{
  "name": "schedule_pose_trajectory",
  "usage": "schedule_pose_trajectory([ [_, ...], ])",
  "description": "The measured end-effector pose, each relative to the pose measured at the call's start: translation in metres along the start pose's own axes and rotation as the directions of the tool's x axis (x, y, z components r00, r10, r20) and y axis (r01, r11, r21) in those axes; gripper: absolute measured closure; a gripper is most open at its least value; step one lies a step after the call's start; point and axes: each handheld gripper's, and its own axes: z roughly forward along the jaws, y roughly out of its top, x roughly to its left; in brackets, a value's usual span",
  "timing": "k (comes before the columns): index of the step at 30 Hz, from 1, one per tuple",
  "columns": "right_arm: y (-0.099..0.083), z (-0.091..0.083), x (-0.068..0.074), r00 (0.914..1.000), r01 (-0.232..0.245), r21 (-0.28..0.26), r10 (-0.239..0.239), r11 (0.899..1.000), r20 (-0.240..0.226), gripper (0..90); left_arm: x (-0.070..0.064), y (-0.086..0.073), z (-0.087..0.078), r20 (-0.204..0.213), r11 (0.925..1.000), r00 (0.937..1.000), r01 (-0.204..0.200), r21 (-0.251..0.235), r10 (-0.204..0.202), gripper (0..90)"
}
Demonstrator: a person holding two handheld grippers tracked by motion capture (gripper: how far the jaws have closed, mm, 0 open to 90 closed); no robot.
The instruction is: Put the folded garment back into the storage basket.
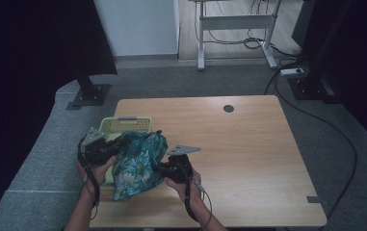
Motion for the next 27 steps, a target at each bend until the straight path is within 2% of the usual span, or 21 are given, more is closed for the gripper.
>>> schedule_pose_trajectory([
  [27,0.012,0.016,0.009,0.9996,0.03,0.018,-0.03,0.999,0.0,82.2,0.016,-0.004,-0.001,-0.011,0.9997,0.9997,0.023,0.002,-0.023,82.7],
])
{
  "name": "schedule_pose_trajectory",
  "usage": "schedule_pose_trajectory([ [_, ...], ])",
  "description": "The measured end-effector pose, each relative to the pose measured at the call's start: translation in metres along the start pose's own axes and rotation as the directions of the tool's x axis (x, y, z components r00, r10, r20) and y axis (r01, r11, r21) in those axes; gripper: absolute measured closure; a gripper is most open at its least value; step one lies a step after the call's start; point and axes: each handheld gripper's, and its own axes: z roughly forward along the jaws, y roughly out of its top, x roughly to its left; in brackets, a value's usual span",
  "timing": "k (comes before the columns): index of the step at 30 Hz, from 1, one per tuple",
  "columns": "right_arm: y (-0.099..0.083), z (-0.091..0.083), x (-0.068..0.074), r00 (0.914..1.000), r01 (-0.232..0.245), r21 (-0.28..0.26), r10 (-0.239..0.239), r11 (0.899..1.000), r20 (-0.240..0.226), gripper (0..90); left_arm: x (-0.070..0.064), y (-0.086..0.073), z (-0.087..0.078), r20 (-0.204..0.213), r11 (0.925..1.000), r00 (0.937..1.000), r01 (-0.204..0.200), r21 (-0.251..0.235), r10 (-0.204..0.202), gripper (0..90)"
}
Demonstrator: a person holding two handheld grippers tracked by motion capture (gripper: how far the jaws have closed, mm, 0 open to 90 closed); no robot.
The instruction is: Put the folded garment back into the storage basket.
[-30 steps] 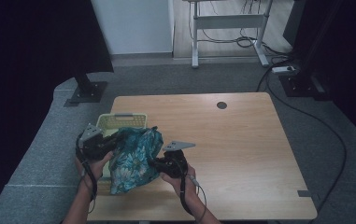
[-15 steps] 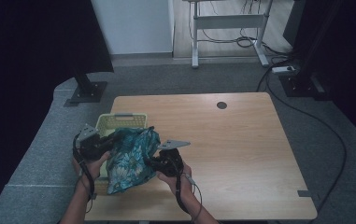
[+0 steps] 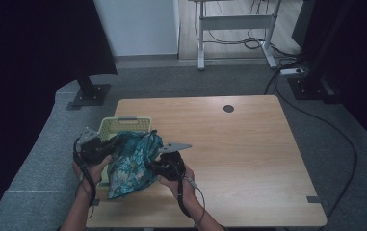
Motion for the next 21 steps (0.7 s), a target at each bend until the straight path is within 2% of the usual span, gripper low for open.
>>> schedule_pose_trajectory([
  [10,0.007,0.006,0.001,1.0,0.007,-0.003,-0.007,1.0,0.0,82.2,0.006,0.004,0.0,-0.005,1.0,1.0,0.001,-0.01,-0.001,82.7],
  [21,0.009,0.016,-0.001,1.0,0.006,0.002,-0.006,1.0,-0.003,82.2,0.017,0.001,0.002,-0.012,0.9999,0.9998,0.014,-0.003,-0.014,82.7],
])
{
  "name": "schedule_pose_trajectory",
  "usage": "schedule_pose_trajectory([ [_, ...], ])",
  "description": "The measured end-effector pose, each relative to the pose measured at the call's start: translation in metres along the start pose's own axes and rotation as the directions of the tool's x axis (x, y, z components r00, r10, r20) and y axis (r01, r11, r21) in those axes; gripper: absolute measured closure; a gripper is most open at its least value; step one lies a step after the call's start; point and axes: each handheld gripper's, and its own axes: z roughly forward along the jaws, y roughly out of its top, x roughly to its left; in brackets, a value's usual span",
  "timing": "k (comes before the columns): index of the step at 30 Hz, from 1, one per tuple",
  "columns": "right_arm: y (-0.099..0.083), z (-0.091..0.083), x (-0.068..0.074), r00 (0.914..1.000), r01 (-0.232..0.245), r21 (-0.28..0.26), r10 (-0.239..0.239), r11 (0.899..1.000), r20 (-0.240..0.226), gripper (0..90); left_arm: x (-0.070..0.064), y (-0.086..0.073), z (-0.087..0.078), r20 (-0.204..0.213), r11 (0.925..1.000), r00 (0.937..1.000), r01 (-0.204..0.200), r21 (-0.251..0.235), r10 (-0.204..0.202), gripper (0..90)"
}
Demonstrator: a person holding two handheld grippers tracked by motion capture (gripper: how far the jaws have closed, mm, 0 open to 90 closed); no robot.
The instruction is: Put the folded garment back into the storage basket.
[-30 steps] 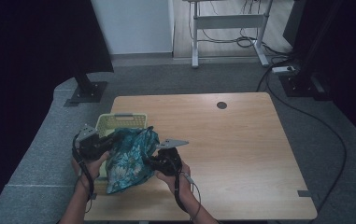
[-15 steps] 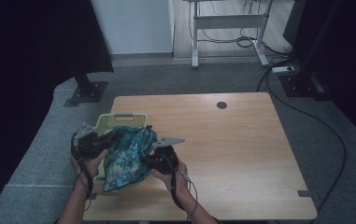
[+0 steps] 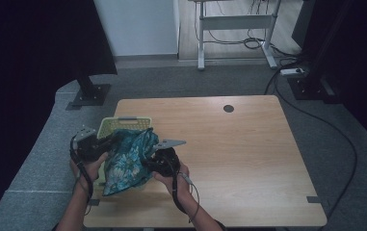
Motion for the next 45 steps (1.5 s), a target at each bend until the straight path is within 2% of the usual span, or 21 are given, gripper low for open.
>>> schedule_pose_trajectory([
  [7,0.001,0.001,0.004,0.9999,0.01,0.0,-0.01,1.0,0.008,82.2,0.003,-0.002,0.0,0.005,1.0,1.0,0.007,0.002,-0.007,82.7],
  [12,0.003,0.002,0.005,0.9997,0.02,0.001,-0.02,1.0,0.012,82.2,0.003,0.0,-0.001,0.0,0.9999,0.9999,-0.011,0.009,0.011,82.7],
  [24,0.006,0.006,0.004,0.9998,0.016,0.0,-0.016,1.0,0.015,82.2,0.01,0.0,-0.001,-0.006,1.0,1.0,-0.002,0.009,0.003,82.7],
  [45,0.014,0.019,0.011,0.9994,0.03,0.004,-0.03,1.0,0.015,82.2,0.026,0.0,-0.006,-0.012,0.9998,0.9998,0.016,-0.007,-0.017,82.7],
])
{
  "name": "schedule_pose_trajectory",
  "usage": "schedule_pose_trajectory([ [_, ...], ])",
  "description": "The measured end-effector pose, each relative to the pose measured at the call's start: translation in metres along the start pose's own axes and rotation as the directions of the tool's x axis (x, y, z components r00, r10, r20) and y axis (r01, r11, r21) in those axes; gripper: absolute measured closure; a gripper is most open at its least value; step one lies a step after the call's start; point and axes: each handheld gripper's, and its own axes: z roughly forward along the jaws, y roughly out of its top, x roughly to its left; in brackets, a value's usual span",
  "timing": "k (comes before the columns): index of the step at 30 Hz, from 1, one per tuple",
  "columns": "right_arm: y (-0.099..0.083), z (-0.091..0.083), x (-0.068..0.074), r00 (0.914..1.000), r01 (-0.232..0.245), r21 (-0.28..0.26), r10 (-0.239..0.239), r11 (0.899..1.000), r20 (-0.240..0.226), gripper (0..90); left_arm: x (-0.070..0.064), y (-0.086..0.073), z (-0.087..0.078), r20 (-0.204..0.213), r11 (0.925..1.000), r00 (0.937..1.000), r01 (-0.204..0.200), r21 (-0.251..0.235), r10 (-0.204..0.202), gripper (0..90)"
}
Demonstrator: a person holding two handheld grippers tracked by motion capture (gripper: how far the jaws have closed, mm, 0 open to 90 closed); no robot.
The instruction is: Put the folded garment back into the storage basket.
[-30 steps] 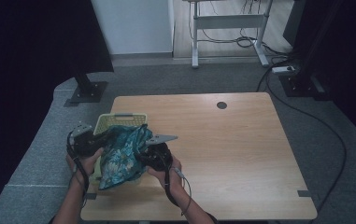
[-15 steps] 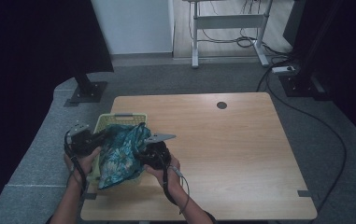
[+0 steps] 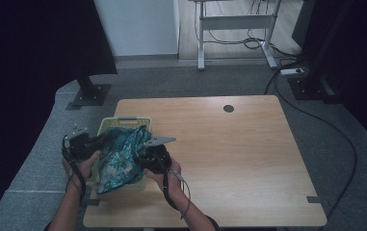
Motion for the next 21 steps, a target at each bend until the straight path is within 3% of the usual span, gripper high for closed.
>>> schedule_pose_trajectory([
  [11,0.003,0.012,-0.001,1.0,0.0,0.007,0.0,1.0,0.003,82.2,0.008,0.002,0.001,-0.013,0.9998,0.9998,-0.018,0.009,0.018,82.6],
  [21,0.009,0.021,-0.005,0.9999,-0.004,0.004,0.004,1.0,0.016,82.2,0.015,0.004,0.013,-0.003,1.0,1.0,-0.001,0.005,0.001,82.6],
])
